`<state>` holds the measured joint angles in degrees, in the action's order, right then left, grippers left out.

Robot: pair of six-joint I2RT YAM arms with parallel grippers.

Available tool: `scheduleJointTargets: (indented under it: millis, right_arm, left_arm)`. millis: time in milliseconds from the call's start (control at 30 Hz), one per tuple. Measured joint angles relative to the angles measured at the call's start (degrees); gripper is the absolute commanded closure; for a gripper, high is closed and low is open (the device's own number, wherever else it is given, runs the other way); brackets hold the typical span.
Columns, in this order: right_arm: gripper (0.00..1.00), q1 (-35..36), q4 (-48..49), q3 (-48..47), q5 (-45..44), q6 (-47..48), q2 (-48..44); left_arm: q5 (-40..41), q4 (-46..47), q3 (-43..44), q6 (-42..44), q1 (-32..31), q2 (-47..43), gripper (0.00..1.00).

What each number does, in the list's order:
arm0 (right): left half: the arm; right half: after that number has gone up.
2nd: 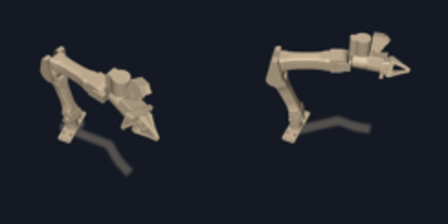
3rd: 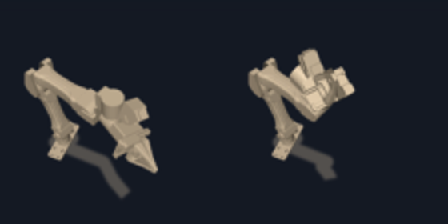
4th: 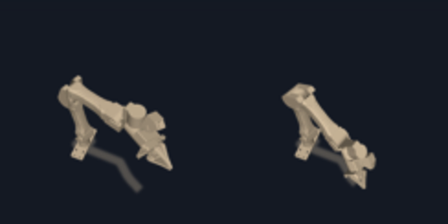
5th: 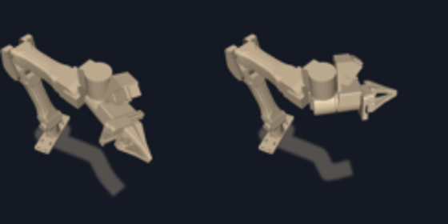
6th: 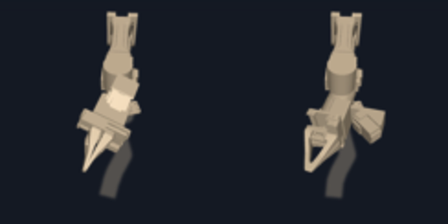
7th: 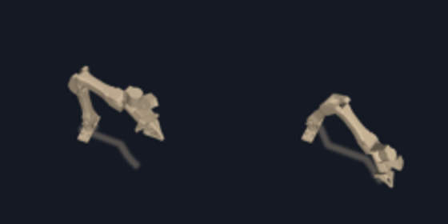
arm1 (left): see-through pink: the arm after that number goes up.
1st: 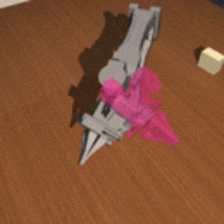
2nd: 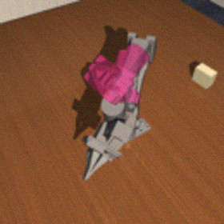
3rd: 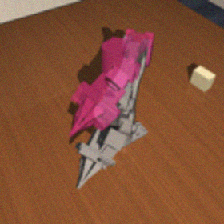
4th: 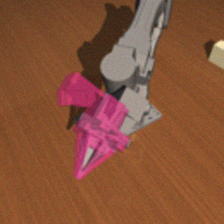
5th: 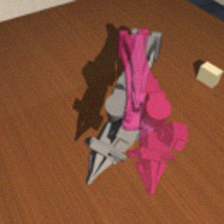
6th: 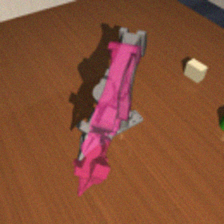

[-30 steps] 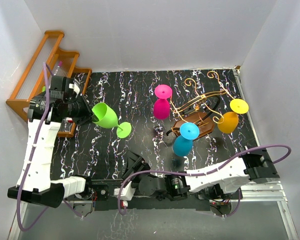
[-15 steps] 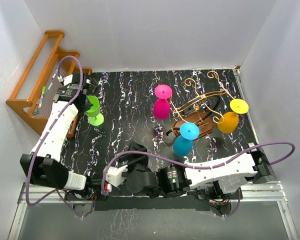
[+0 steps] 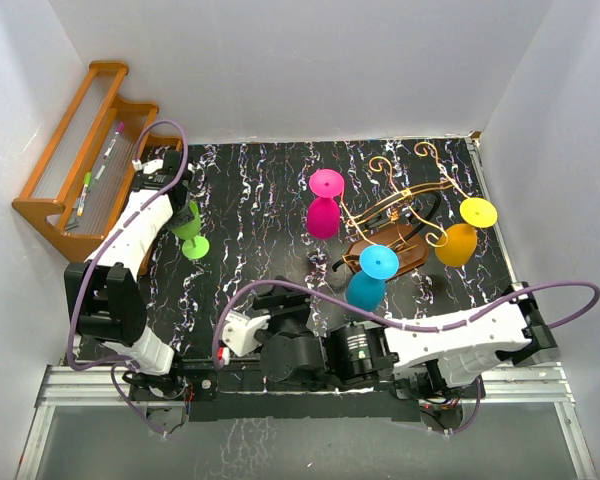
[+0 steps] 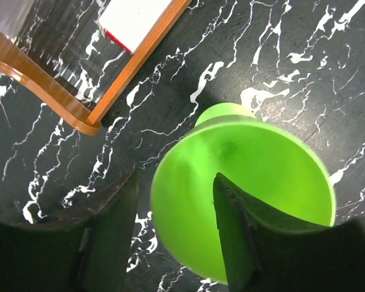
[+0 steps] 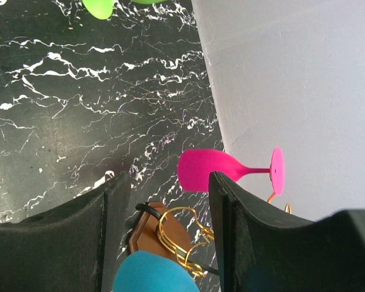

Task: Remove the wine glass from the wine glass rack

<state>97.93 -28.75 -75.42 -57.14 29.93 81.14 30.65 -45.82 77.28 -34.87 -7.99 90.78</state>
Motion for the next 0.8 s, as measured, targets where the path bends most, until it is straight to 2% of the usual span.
scheduleJointTargets:
  millis: [67, 200, 333, 400, 467, 533, 633, 733, 800]
  right_arm:
    - [0.43, 0.0, -0.28, -0.02, -0.46, -0.81, -1.31]
    - [0.36, 0.0, -0.68, -1.92, -1.57, -2.21, -2.91]
    - [0.38, -0.33, -0.04, -6.78, -1.42, -2.45, -2.75]
    - [0.39, -2.62, -0.39, -12.17, 0.72, -3.45, -1.64]
    - [0.39, -9.46, -1.97, -21.64, 5.62, -5.2, 1.33]
    - [0.37, -19.23, -4.24, -35.32, 10.05, -7.21, 6.82]
    - [0.41, -32.0, -4.09, -52.98, 15.02, -9.79, 14.95]
    - [0.54, -40.17, -9.14, -66.4, 20.92, -17.51, 21.03]
    - [0.65, -46.12, -12.15, -70.14, 27.34, -25.94, 22.6]
  left_arm:
    - [-0.07, -0.96, 0.57, 0.15, 0.07, 0.44, 0.29]
    - [-0.61, -3.87, 5.27, 0.55, 0.31, 0.61, 0.26]
    - [-2.08, -5.44, 11.76, 0.83, 0.33, -1.38, 0.21]
    - [-3.48, -5.6, 13.11, 0.66, 0.33, -4.96, 0.21]
    - [-4.98, -5.64, 13.27, 0.31, 0.33, -10.27, 0.21]
    - [-6.95, -5.6, 13.27, -0.22, 0.33, -16.04, 0.22]
    - [-9.79, -5.64, 13.38, -1.29, 0.33, -23.67, 0.23]
    - [-13.11, -6.01, 13.75, -2.1, 0.33, -27.69, 0.25]
    - [-15.37, -6.6, 14.21, -2.32, 0.33, -28.33, 0.25]
